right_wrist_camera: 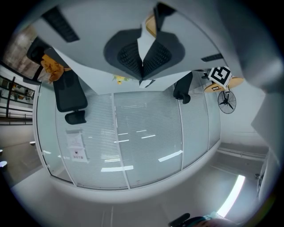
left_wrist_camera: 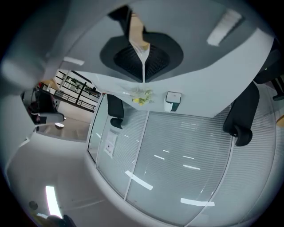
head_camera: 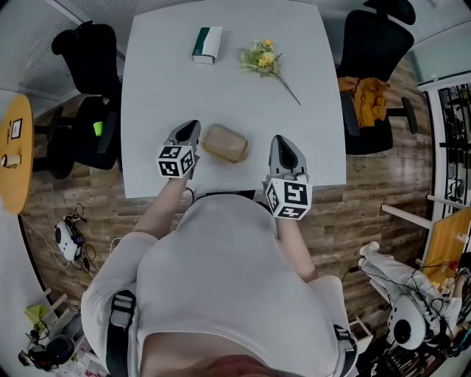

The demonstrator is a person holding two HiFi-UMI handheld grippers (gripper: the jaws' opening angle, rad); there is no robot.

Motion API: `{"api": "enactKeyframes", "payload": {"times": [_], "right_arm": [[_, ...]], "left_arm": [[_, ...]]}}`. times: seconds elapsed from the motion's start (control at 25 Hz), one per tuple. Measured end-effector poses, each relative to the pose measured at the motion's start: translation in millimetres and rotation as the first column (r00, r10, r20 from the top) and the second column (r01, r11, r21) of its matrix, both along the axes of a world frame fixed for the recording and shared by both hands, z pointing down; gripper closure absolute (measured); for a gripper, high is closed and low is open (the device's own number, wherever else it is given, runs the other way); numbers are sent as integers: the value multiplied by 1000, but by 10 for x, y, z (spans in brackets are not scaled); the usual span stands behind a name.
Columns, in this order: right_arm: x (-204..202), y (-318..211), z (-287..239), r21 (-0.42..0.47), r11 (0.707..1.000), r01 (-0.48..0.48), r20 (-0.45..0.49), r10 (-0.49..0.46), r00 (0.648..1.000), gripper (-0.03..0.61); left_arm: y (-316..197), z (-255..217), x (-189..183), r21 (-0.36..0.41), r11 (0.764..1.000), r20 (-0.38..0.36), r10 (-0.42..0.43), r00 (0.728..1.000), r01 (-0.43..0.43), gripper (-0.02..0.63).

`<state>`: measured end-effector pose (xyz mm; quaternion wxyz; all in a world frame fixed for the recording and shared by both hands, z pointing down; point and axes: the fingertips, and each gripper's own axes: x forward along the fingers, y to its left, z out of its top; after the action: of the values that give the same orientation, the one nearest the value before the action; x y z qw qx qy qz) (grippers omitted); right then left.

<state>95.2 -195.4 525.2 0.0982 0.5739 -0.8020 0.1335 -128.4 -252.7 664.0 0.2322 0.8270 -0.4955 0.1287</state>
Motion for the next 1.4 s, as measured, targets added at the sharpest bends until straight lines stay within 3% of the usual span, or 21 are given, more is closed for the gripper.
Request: {"api": "enactKeyframes", "payload": {"times": [0.24,0.56,1.04,1.2,1.4], "right_arm": [[-19,10,-109,35,999,5,14,-6,1000,571],[-60,-32,-296,92,996,15,23,-17,1000,571],[-204,-118,-825,192,981,26,99,-45,994,571],[-289,-125,-892,208,977,43,95,-64,993,571],[-336,-117,-927,210,976,54,95,-75,993,571]], "left_arm": [[4,-679,-37,173,985,-14,-12,1000,14,591],[141,-1460,-79,363,931,-19,-32,999,37,591],[385,-2155,-188,474,874,-84,-72,994,104,589],[411,-2228,-263,508,854,-65,-92,994,113,589],[440,-2242,-279,519,846,-55,-104,993,118,589]]}}
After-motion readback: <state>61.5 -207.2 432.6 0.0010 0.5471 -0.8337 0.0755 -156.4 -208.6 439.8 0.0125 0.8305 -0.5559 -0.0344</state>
